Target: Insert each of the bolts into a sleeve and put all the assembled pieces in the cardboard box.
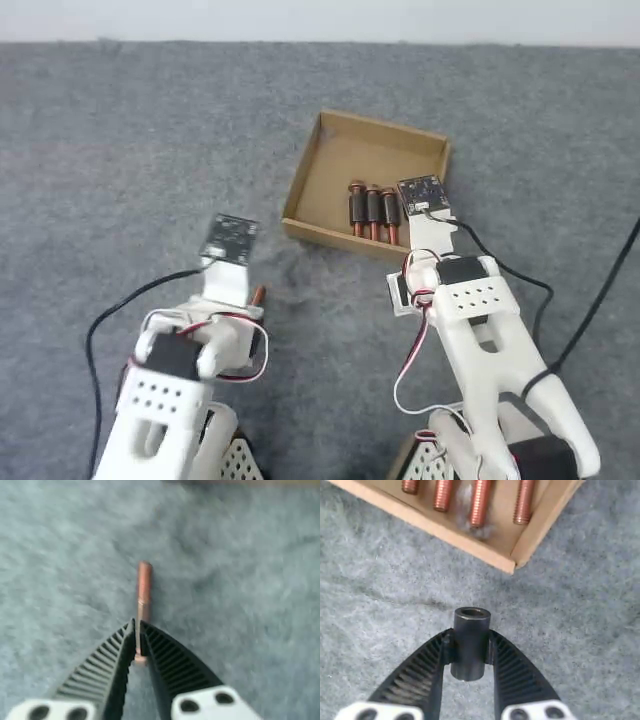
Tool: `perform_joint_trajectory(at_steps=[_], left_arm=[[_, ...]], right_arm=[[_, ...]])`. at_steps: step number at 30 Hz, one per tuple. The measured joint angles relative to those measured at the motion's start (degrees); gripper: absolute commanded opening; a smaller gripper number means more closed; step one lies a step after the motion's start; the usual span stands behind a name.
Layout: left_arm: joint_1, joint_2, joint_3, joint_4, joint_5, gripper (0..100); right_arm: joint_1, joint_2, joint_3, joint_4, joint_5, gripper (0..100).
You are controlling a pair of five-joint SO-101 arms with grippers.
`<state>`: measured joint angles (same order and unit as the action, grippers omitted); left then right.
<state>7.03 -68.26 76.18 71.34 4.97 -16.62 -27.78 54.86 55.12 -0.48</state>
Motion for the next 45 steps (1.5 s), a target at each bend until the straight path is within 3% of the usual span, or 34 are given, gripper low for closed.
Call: perform_joint_trajectory(at_steps=[13, 30, 35, 45], left_arm=[[1.14, 14.42, 0.00, -5.80, 0.09, 1], [8.97, 15.03, 0.00, -9.58, 3.96, 1], [13.10, 15.03, 0.00, -9.76, 9.93, 1], [12.04, 15.03, 0.00, -9.76, 10.73, 1]], right_arm=[[0.00, 0.00, 0.00, 0.00, 0.00, 0.6], [0.00, 0.00, 0.00, 0.00, 0.00, 0.6], [0.00, 0.00, 0.00, 0.00, 0.00, 0.6], [0.00, 0.00, 0.00, 0.00, 0.00, 0.6]])
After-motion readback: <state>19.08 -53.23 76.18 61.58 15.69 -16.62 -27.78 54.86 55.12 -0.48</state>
